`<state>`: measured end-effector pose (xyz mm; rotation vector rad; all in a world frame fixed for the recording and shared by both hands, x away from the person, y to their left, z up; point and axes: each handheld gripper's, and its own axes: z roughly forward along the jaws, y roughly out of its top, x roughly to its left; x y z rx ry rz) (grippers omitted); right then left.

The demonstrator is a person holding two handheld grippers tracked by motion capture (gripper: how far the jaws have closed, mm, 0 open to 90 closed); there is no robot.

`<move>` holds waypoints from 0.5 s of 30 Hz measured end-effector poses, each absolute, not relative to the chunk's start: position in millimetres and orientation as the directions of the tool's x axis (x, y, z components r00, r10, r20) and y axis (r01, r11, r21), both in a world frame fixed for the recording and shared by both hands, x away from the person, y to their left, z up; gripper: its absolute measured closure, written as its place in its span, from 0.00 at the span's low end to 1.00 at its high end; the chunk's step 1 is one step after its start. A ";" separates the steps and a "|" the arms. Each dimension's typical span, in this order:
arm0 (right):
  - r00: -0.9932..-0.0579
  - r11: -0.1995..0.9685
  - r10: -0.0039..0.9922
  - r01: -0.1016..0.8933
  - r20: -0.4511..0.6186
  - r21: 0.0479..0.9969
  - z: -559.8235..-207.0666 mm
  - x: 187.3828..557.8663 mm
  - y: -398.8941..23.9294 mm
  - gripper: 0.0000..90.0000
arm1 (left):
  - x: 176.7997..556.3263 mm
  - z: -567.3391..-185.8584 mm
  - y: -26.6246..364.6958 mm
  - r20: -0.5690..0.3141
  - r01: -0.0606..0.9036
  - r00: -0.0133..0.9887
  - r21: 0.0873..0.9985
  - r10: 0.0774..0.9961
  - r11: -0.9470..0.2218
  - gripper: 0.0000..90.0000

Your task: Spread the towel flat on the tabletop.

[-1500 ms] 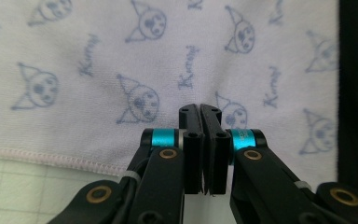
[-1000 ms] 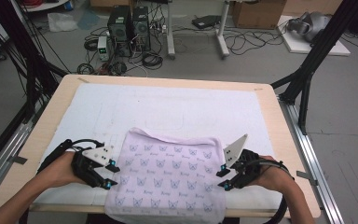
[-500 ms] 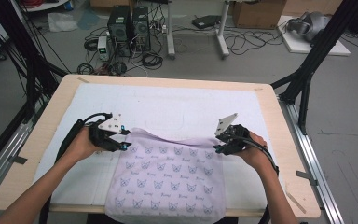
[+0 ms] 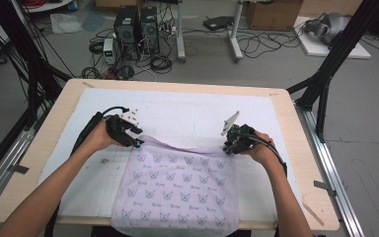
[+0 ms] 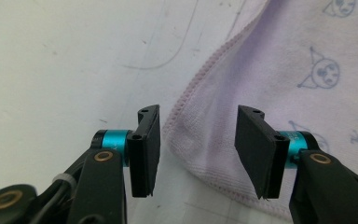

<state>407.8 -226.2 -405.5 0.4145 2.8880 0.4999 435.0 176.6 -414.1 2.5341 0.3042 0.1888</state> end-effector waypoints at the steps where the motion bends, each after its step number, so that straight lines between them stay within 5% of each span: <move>1: -0.946 0.910 0.300 0.245 -0.122 0.336 -407.2 409.0 -225.2 0.95 | 435.8 -416.1 175.5 0.056 0.184 0.965 0.550 0.256 -0.815 0.64; 6: -0.930 0.899 0.332 0.260 -0.160 0.352 -402.4 409.6 -224.7 0.97 | 436.7 -415.4 175.0 0.011 0.259 0.950 0.528 0.311 -0.809 0.94; 15: -0.890 0.839 0.411 0.286 -0.194 0.464 -389.3 414.4 -229.3 0.97 | 437.0 -393.2 193.0 0.022 0.304 0.924 0.561 0.381 -0.770 0.96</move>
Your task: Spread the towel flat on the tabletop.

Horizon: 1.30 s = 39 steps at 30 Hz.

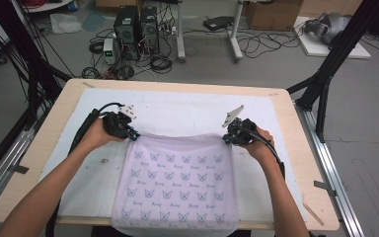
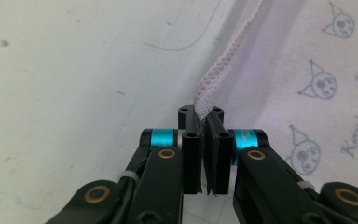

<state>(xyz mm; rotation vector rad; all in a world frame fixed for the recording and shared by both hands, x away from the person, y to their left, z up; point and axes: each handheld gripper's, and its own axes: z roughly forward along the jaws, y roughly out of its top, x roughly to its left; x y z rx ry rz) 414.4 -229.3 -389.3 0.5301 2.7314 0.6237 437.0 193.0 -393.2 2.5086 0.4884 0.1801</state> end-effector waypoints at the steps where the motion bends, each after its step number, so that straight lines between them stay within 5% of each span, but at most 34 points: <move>1: -0.883 0.829 0.426 0.294 -0.197 0.475 -387.6 415.4 -229.3 0.97 | 437.2 -391.6 194.4 0.023 0.310 0.920 0.564 0.390 -0.765 0.96; 9: -0.856 0.813 0.453 0.283 -0.248 0.509 -365.0 428.7 -221.7 0.97 | 446.3 -381.4 201.7 0.062 0.327 0.893 0.591 0.445 -0.738 0.94; 13: -0.825 0.817 0.498 0.344 -0.266 0.463 -372.3 431.5 -221.2 0.79 | 450.5 -386.8 201.8 0.136 0.377 0.841 0.546 0.524 -0.748 0.55; 23: -0.791 0.739 0.566 0.363 -0.232 0.567 -364.5 426.1 -235.2 0.61 | 442.6 -372.4 210.5 0.075 0.319 0.869 0.670 0.488 -0.671 0.39; 28: -0.768 0.632 0.623 0.382 -0.149 0.675 -361.1 415.8 -247.9 0.42 | 422.4 -359.6 225.1 0.074 0.262 0.880 0.749 0.469 -0.609 0.35; 36: -0.730 0.428 0.683 0.375 -0.023 0.822 -354.4 385.9 -269.5 0.13 | 387.3 -356.7 249.6 0.054 0.230 0.855 0.853 0.516 -0.469 0.03; 39: -0.748 0.349 0.663 0.348 0.033 0.870 -351.3 372.2 -277.9 0.09 | 373.7 -356.4 259.0 0.046 0.198 0.863 0.885 0.502 -0.422 0.02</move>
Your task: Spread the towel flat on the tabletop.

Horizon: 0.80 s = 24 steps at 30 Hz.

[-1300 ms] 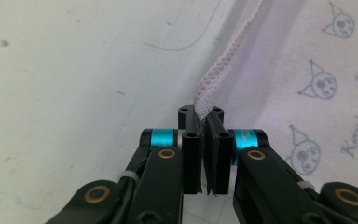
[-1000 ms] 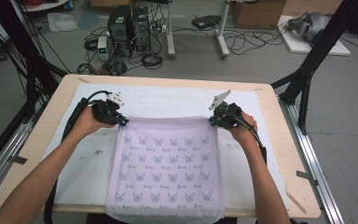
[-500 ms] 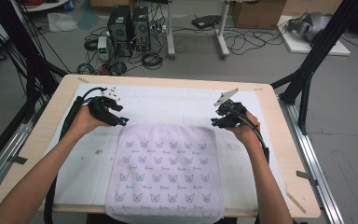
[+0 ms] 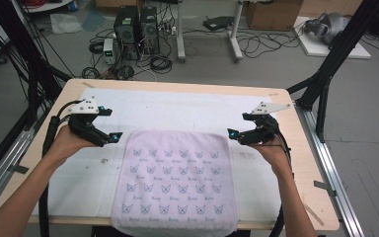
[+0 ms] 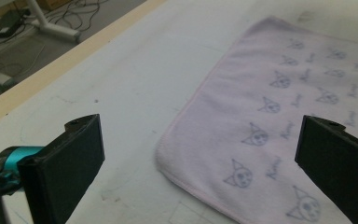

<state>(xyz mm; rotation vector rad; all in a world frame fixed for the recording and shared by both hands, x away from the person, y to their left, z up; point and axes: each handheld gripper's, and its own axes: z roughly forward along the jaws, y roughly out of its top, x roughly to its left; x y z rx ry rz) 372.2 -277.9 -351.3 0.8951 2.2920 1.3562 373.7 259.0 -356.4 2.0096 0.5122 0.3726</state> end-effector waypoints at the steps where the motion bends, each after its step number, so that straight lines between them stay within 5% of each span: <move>1: -0.752 0.329 0.658 0.339 0.044 0.881 -350.8 368.3 -279.4 0.09 | 370.8 -356.3 261.3 0.049 0.190 0.865 0.889 0.500 -0.417 0.02; 24: -0.723 0.168 0.690 0.105 -0.041 0.980 -369.4 294.9 -309.2 0.09 | 291.6 -383.5 319.0 0.001 0.133 0.850 0.967 0.527 -0.216 0.02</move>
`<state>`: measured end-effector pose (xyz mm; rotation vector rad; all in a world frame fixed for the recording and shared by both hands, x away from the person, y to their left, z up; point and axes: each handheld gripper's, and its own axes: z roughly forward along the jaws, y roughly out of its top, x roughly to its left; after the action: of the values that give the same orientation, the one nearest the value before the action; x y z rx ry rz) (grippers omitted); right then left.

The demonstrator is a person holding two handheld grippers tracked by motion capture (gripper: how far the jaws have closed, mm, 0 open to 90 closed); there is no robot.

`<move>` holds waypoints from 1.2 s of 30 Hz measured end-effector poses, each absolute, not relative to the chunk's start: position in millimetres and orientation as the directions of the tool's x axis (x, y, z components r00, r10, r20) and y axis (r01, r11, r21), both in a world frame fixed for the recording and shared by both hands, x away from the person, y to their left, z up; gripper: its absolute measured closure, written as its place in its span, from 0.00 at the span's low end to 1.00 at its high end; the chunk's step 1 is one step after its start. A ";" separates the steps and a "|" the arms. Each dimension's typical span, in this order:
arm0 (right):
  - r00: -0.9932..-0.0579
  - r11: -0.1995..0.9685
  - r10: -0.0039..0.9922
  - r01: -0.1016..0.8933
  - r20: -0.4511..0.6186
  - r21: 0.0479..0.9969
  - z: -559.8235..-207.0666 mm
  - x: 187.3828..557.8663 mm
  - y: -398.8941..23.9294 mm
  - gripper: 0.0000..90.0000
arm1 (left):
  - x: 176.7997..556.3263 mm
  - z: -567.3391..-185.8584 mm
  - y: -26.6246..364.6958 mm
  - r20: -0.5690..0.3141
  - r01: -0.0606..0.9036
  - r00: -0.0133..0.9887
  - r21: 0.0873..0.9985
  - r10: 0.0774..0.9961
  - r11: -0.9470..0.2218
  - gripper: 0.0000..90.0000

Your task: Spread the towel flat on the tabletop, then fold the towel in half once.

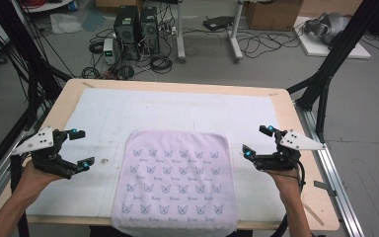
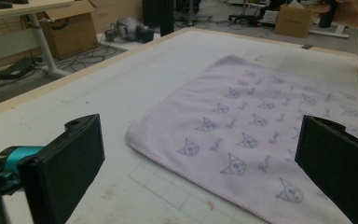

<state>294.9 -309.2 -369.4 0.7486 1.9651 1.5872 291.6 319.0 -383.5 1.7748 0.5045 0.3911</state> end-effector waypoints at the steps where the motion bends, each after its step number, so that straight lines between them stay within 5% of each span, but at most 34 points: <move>1: -0.724 0.170 0.689 0.101 -0.045 0.980 -369.9 294.3 -308.7 0.09 | 289.9 -384.7 320.5 0.001 0.132 0.849 0.968 0.529 -0.213 0.02; 30: -0.718 0.182 0.693 0.099 -0.056 0.978 -372.9 292.0 -309.1 0.09 | 289.0 -391.9 316.8 -0.011 0.125 0.847 0.976 0.532 -0.179 0.02; 36: -0.720 0.208 0.694 0.187 -0.010 0.960 -372.8 304.7 -306.8 0.09 | 303.2 -378.1 310.9 -0.012 0.138 0.845 0.971 0.535 -0.196 0.02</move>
<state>304.7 -306.8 -372.8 0.8165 2.0457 1.5283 303.2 310.9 -378.1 1.7550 0.5184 0.3887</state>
